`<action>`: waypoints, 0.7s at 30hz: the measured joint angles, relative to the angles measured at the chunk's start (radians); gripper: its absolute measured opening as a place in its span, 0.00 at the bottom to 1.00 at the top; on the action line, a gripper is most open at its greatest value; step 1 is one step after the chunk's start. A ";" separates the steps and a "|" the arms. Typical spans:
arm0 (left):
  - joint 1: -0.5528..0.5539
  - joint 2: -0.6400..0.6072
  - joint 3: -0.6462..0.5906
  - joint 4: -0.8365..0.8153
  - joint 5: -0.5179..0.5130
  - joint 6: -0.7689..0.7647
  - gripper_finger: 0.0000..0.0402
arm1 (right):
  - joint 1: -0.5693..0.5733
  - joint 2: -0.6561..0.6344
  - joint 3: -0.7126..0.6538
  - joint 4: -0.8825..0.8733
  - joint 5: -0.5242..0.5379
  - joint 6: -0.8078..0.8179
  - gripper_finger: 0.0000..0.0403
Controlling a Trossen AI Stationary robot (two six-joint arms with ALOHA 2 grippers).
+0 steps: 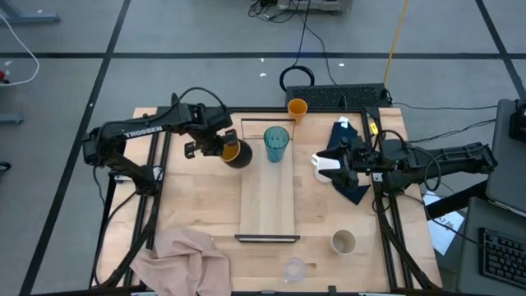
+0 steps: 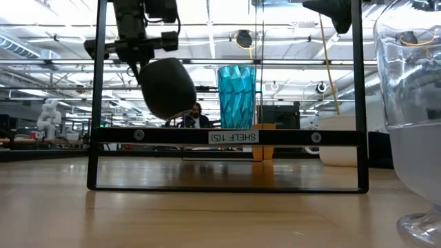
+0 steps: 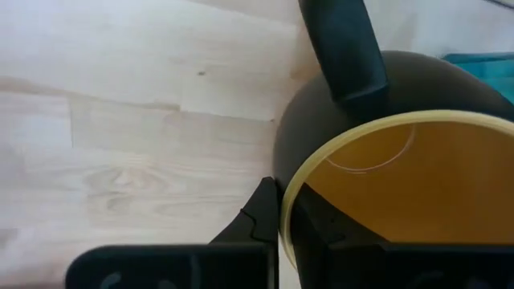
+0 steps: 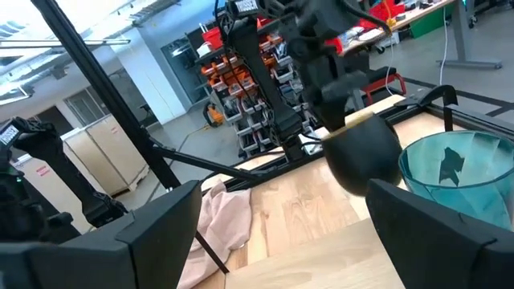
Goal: Stack small to large cups/mugs on shelf
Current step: Put the yellow mug on the shelf
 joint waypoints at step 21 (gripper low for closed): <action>0.014 0.407 0.500 -0.392 -0.030 0.215 0.03 | 0.000 -0.062 0.000 0.009 -0.004 -0.016 0.85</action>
